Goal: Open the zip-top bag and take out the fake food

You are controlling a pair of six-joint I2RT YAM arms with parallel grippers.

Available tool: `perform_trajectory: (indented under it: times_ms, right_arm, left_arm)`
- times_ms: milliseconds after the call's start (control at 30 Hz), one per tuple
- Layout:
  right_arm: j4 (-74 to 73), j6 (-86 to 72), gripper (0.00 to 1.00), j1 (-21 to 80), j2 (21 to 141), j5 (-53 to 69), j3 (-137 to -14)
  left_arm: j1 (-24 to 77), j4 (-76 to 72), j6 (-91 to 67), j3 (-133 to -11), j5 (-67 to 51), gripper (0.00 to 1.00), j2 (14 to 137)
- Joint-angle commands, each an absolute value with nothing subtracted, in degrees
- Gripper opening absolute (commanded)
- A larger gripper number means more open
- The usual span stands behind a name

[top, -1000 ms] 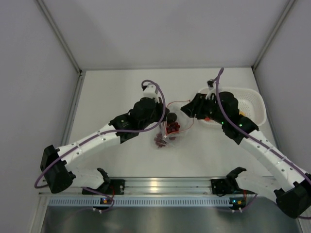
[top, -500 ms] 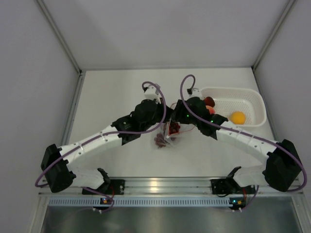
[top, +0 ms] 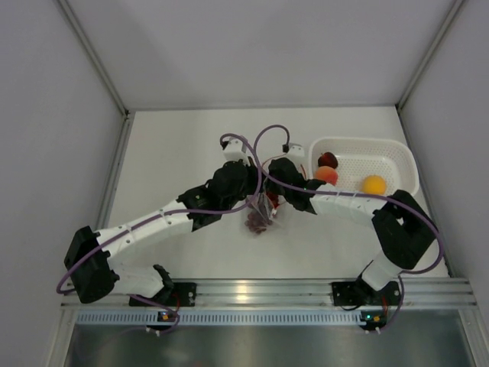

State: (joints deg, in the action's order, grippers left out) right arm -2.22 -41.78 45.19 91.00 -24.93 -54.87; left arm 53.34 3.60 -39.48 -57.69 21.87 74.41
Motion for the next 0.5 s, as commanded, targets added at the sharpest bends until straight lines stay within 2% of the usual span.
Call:
perform_trajectory:
  times_ms: [0, 200, 467]
  right_arm:
    - [3.2, -40.7, 0.41, 45.9, 93.4, -26.6, -58.7]
    - [10.8, -39.6, 0.38, 46.0, 94.0, -16.7, -56.3]
    - [14.0, -34.9, 0.38, 45.7, 101.0, -13.5, -59.9]
  left_arm:
    - [53.4, 0.6, -36.6, -58.0, 25.1, 0.0, 73.8]
    - [53.3, 0.6, -35.3, -58.0, 26.5, 0.0, 73.5]
    - [53.3, 0.6, -35.7, -57.2, 26.0, 0.0, 73.8]
